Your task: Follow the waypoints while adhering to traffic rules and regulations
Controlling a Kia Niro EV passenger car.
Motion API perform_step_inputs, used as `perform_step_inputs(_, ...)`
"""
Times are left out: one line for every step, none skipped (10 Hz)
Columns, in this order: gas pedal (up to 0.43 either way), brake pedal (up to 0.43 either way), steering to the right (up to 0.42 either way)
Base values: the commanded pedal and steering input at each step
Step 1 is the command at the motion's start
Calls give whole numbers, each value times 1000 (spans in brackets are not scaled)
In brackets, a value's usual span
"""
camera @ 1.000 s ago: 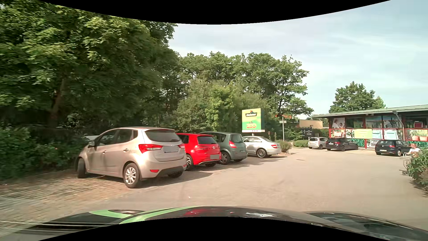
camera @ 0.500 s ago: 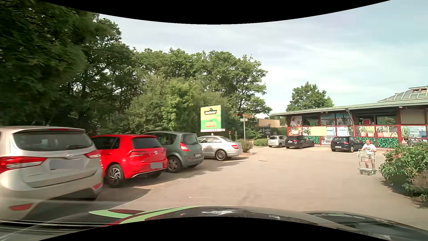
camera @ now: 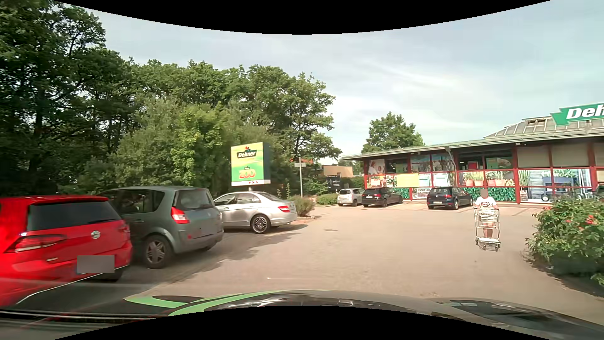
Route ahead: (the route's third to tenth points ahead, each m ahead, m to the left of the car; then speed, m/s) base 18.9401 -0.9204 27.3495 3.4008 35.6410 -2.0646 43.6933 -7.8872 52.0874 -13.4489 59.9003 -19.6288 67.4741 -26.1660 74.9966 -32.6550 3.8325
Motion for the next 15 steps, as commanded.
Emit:
perform_step_inputs(0, 171, 190)
perform_step_inputs(0, 140, 178)
perform_step_inputs(0, 116, 173)
perform_step_inputs(0, 104, 172)
perform_step_inputs(0, 98, 172)
perform_step_inputs(0, 104, 169)
perform_step_inputs(0, 104, 163)
perform_step_inputs(0, 110, 162)
perform_step_inputs(0, 110, 163)
perform_step_inputs(0, 116, 163)
perform_step_inputs(0, 122, 163)
perform_step_inputs(0, 128, 163)
perform_step_inputs(0, 134, 165)
perform_step_inputs(0, 146, 174)
perform_step_inputs(0, 159, 193)
